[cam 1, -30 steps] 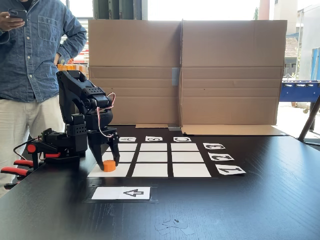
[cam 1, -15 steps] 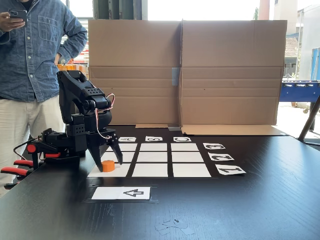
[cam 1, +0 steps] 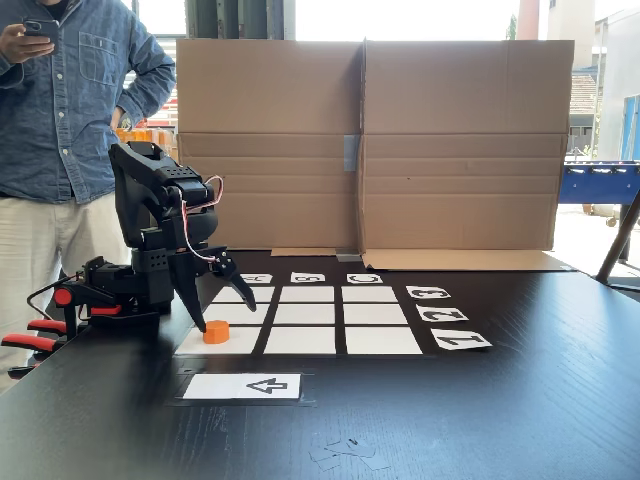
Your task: Pick up the round, orange token and place it in the grid on square A1.
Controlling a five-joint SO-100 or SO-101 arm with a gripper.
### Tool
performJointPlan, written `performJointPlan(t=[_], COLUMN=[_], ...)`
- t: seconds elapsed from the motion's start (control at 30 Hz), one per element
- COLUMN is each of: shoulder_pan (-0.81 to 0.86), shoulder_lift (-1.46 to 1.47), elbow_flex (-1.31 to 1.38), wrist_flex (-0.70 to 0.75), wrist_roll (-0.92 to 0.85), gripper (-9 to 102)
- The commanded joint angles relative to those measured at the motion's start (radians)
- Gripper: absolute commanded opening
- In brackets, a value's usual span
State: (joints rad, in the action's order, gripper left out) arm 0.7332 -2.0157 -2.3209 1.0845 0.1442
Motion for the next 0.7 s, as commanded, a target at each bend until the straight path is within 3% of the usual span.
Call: performJointPlan(t=[0.0,0.67], shoulder_pan=[0.038,0.538], shoulder_lift=[-0.097,-0.571], elbow_flex=[0.014,-0.026], wrist_flex=[0.005,0.011], wrist_roll=[0.012,0.003], gripper=[38,35])
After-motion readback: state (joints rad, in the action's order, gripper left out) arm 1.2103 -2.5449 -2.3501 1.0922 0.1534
